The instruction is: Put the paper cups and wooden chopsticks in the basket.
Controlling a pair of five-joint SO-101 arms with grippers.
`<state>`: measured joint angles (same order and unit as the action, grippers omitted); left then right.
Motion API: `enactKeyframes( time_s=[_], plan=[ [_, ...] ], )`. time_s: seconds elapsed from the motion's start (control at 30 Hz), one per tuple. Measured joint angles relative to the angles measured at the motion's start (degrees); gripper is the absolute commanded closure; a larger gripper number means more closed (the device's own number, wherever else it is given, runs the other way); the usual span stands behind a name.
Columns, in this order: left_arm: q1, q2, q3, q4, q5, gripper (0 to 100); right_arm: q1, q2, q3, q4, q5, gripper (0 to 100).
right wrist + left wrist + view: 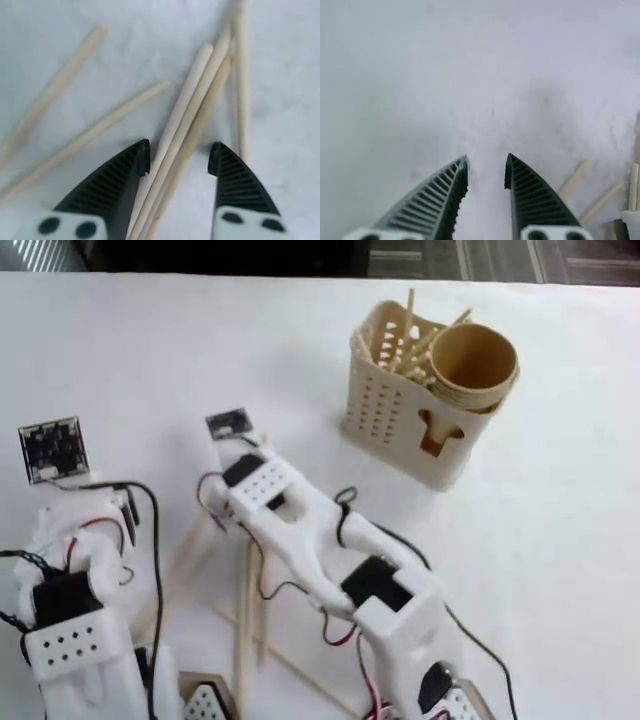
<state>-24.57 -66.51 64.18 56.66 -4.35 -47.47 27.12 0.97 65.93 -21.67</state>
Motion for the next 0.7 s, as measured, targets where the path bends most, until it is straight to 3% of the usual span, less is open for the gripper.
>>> enactKeyframes(
  time_s=[0.13, 0.7],
  plan=[
    [0.0, 0.0, 0.0, 0.0, 0.0, 86, 0.88, 0.62, -0.18, 0.09, 0.0, 98.5],
    [0.0, 0.0, 0.0, 0.0, 0.0, 86, 2.73, -2.99, -1.49, 4.57, 6.77, 98.1]
  ],
)
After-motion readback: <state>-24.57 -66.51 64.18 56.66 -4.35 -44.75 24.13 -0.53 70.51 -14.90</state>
